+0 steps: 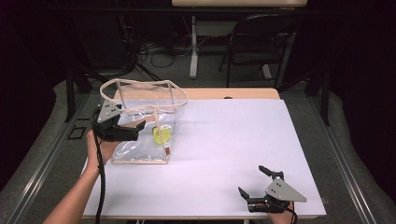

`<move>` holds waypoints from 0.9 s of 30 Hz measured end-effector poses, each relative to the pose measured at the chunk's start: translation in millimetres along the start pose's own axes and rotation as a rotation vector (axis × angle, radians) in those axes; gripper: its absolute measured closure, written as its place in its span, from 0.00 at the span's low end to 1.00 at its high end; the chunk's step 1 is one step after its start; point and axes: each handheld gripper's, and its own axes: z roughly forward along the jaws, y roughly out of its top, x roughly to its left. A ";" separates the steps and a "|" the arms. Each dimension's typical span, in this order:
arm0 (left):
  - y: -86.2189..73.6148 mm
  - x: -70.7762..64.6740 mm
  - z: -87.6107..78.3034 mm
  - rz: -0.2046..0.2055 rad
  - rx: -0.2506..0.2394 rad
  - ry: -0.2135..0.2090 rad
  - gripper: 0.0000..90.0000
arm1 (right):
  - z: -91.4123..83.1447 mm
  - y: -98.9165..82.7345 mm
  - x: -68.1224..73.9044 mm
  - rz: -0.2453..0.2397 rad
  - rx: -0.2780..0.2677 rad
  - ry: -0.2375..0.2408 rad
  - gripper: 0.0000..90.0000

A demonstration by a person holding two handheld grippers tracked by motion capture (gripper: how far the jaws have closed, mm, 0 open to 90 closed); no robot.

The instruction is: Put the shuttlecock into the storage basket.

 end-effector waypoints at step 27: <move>-37.3 -39.1 -16.9 0.043 -0.041 -0.121 0.00 | 2.9 1.7 4.0 -0.014 0.010 0.006 0.02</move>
